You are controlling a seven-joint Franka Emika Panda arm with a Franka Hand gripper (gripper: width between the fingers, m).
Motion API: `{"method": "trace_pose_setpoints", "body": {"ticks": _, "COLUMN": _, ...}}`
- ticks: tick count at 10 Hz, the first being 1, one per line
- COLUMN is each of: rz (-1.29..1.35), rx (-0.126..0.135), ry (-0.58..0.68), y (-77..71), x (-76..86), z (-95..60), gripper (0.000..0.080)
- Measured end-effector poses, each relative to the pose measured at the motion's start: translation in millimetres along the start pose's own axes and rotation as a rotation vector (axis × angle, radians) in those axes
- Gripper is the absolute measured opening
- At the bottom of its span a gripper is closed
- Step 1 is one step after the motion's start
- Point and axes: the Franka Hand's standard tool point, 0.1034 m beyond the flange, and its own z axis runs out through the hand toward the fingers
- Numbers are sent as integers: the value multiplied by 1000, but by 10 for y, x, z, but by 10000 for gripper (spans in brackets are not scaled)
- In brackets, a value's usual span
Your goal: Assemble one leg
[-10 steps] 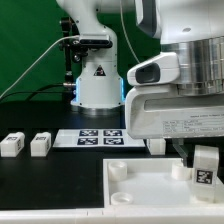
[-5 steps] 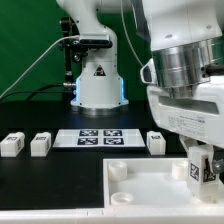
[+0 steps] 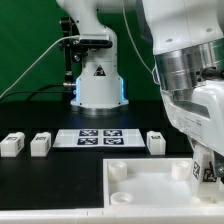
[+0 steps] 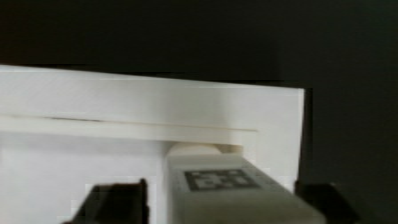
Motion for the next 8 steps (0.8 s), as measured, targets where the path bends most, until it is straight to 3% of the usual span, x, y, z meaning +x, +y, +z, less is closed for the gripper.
{"method": "trace_pose_setpoints", "body": {"ticks": 1, "rz": -194, "rx": -2, "ry": 4, "y": 1, "x": 13, "z": -2, "gripper": 573}}
{"method": "trace_pose_setpoints", "body": {"ticks": 2, "rz": -322, "rx": -1, "ry": 4, "y": -4, "x": 34, "z": -16, "gripper": 629}}
{"method": "trace_pose_setpoints", "body": {"ticks": 4, "rz": -687, "rx": -38, "ry": 32, "y": -3, "x": -14, "z": -35, "gripper": 645}}
{"method": "trace_pose_setpoints", "body": {"ticks": 8, "rz": -1137, "rx": -58, "ry": 27, "y": 28, "x": 1, "z": -6, "gripper": 649}}
